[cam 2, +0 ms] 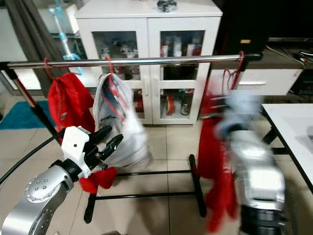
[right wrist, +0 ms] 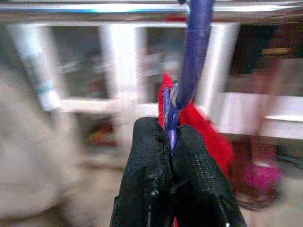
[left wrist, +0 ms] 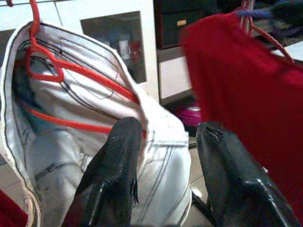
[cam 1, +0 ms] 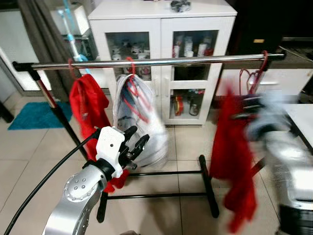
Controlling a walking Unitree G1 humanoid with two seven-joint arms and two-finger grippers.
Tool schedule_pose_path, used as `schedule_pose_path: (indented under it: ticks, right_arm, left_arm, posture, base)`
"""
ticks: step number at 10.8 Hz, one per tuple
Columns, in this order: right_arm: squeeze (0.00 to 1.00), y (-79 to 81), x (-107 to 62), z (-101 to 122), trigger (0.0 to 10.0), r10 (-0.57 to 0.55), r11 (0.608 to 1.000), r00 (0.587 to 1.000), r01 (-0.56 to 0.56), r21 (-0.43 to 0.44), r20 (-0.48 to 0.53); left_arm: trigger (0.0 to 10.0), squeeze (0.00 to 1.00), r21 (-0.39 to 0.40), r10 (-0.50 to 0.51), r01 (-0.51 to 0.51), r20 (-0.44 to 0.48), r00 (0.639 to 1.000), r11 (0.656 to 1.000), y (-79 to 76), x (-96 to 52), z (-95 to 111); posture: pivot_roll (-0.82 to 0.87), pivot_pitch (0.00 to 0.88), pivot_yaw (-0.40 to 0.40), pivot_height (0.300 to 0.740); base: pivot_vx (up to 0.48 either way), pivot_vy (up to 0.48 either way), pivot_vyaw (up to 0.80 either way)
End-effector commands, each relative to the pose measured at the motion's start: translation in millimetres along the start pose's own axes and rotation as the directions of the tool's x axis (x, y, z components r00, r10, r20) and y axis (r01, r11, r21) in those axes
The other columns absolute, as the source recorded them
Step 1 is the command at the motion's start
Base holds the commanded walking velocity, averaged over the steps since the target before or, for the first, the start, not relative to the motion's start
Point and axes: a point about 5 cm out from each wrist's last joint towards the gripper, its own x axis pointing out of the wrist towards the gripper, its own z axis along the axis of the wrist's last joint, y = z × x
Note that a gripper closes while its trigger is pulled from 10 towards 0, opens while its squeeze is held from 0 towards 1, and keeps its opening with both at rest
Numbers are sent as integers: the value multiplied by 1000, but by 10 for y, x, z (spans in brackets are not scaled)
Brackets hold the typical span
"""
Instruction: Hang hanger
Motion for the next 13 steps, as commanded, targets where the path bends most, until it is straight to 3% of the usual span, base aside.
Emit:
schedule_pose_path:
  ticks: [1,3,5,7,10,13]
  right_arm:
    - [0,183,14,68,10000,101,995,995,-100,-23,17]
    - [0,275,414,153,10000,44,999,999,-44,-12,-9]
    - [0,239,769,371,10000,-13,1000,1000,13,3,3]
    - [0,160,1081,520,10000,-98,995,995,98,22,-8]
    - [0,116,1307,642,10000,-147,989,988,148,26,-35]
    - [0,120,1362,609,10000,-154,988,983,155,5,-103]
  left_arm:
    - [10000,0,10,-4,4,-3,1000,1000,20,-4,33]
    - [10000,0,15,-1,1,56,998,1000,80,38,243]
    - [10000,0,10,-13,12,117,993,1000,105,82,454]
    - [10000,0,13,-42,40,124,991,999,80,99,527]
    - [10000,0,19,-70,68,133,989,997,68,82,658]
    - [10000,0,34,-95,92,98,991,995,94,-7,707]
  posture:
    - [-33,0,61,740]
    - [-25,7,64,740]
    - [-15,20,69,740]
    - [5,46,68,740]
    - [37,102,75,740]
    - [68,157,89,740]
  base:
    - [0,0,0]
    - [0,0,0]
    - [0,0,0]
    - [0,0,0]
    - [0,0,0]
    - [0,0,0]
